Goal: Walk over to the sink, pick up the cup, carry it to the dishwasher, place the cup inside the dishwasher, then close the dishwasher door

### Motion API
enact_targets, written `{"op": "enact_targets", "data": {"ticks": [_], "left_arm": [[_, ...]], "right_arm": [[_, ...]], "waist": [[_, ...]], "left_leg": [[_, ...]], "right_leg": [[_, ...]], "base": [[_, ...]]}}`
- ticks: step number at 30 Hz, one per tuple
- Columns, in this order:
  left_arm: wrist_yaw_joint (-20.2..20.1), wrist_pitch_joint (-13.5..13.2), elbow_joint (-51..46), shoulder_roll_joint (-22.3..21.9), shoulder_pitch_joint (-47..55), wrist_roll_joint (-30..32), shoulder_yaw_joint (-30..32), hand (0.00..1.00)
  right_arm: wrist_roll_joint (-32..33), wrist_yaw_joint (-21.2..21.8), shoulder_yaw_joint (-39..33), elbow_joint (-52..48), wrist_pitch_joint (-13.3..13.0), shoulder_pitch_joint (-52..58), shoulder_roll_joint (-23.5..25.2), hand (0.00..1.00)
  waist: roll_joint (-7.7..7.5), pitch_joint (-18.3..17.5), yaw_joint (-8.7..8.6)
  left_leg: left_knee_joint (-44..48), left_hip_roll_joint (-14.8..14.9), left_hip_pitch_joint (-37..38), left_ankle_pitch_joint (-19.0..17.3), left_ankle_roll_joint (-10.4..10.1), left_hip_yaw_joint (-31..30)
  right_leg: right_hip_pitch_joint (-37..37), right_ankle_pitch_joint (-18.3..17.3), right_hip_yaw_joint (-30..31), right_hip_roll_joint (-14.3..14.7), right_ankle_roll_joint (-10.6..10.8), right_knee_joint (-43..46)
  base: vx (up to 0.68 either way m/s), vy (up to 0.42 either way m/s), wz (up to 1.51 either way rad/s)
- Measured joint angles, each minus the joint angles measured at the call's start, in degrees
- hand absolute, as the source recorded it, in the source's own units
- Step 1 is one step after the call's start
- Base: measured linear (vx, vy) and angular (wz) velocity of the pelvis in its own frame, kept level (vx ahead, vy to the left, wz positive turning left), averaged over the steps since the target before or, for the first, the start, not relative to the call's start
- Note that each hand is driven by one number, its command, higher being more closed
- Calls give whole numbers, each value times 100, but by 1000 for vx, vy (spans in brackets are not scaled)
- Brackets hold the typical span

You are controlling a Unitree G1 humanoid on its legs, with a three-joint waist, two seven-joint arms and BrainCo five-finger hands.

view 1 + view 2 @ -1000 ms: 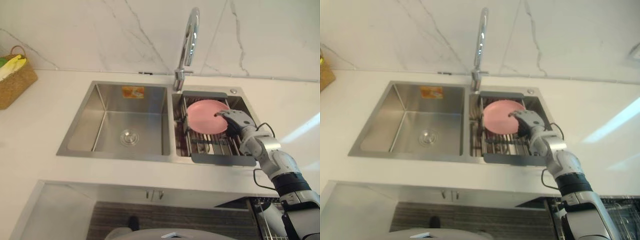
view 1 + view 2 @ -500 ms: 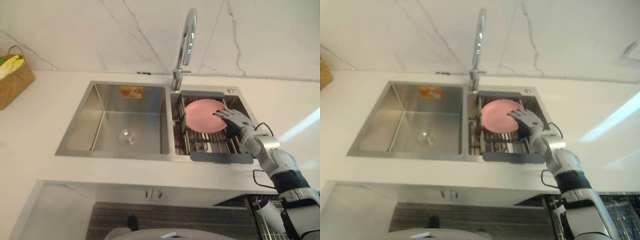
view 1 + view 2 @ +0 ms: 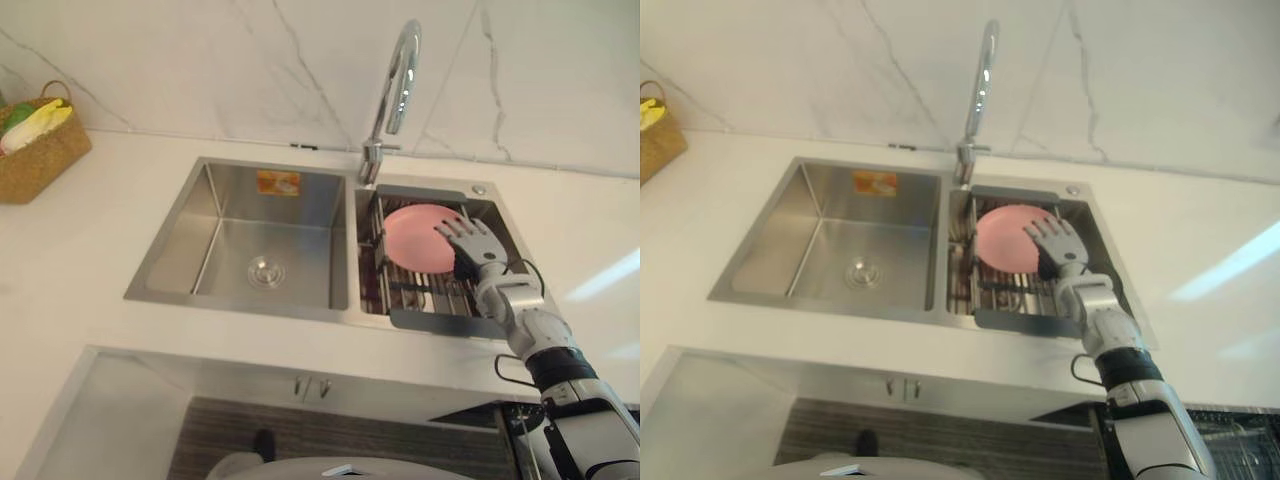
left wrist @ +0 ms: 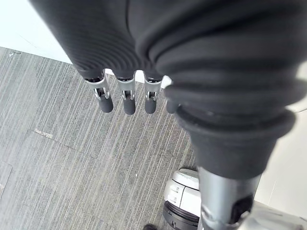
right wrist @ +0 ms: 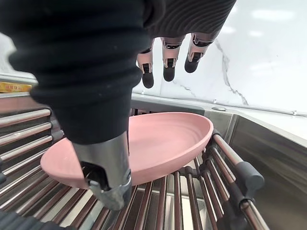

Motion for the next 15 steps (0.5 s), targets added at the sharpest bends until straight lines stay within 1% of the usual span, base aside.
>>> {"op": "enact_targets", "data": {"ticks": [5, 9, 11, 15], "left_arm": [[1, -7, 6, 0, 0, 0, 5, 0], [1, -10, 8, 0, 1, -1, 10, 0], [0, -16, 8, -1, 4, 0, 20, 0], [-5, -16, 8, -4, 14, 0, 44, 0]], "right_arm": [[-5, 32, 0, 6, 234, 23, 24, 0], [3, 86, 0, 125, 358, 22, 28, 0], [7, 197, 0, 223, 467, 22, 37, 0], [14, 355, 0, 225, 494, 22, 42, 0]], "waist": [[0, 0, 20], [0, 1, 24], [1, 3, 40], [2, 4, 53]], "left_leg": [[0, -7, 5, 12, 6, -57], [0, -18, 12, 20, 8, -118], [0, -23, 7, 25, 5, -151], [0, -30, 11, 28, 5, -171]], "right_leg": [[42, -13, -77, 0, 6, 1], [83, -17, -115, 0, 9, 2], [91, -27, -129, 0, 15, 8], [107, -33, -153, -2, 20, 8]], "base": [[6, 2, 6], [8, 2, 8], [2, 3, 7], [1, 1, 2]]}}
